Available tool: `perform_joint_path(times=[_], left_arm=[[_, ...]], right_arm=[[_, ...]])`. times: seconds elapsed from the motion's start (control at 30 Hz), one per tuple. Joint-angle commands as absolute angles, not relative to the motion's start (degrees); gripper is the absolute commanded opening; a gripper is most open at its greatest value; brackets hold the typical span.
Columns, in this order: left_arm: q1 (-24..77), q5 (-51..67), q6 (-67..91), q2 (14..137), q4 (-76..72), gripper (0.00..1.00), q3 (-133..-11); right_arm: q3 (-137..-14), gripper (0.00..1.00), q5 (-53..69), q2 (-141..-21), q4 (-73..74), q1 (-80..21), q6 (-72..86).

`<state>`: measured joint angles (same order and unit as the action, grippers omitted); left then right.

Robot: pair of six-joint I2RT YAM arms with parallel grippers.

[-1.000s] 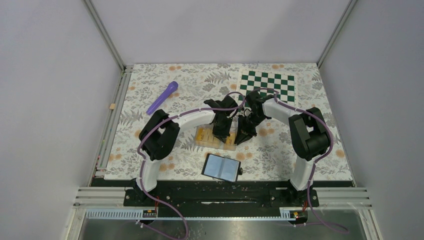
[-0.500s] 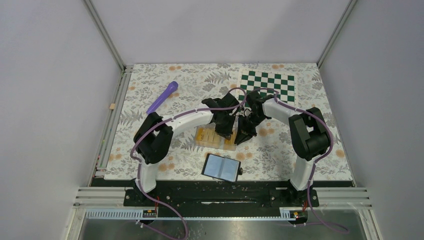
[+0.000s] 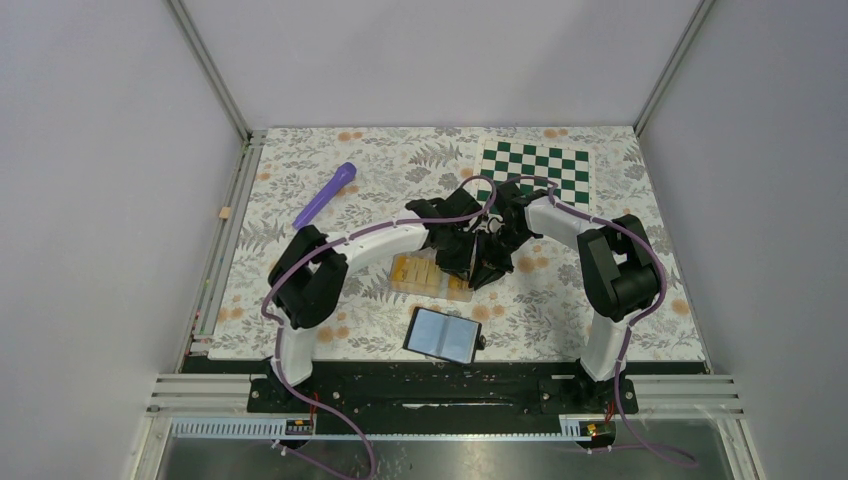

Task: Put the credit cards into the card holder
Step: Pick up the credit card from the storage box.

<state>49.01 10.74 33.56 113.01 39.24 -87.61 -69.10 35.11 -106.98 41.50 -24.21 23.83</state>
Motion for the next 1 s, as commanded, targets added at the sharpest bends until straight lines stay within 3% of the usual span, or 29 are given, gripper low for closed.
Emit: perform_joint_path(times=[0.0,0.2,0.3,0.47,0.7,0.97], left_arm=[[49.13,10.01,34.31,114.22,38.93,0.13,-87.73],[49.04,9.57,34.62,115.26,39.96,0.11,-87.58],[49.04,9.75,34.83,115.50,39.97,0.00,-87.59],[49.03,7.81,34.50,111.11,39.11,0.00,-87.54],[48.65,4.76,36.27,97.45,34.27,0.00,-83.63],[45.55,11.92,44.24,80.27,23.10,0.00,-66.54]], right_arm=[[-68.13,0.00,35.53,-106.05,40.32,-24.70,23.28],[-67.94,0.00,35.43,-105.81,40.25,-24.70,23.18],[-67.93,0.00,35.25,-104.84,40.30,-24.70,23.19],[-68.24,0.03,34.38,-100.27,40.25,-24.70,23.67],[-69.04,0.32,32.90,-88.60,40.29,-24.70,24.62],[-65.11,0.55,36.69,-74.91,39.39,-23.58,27.03]])
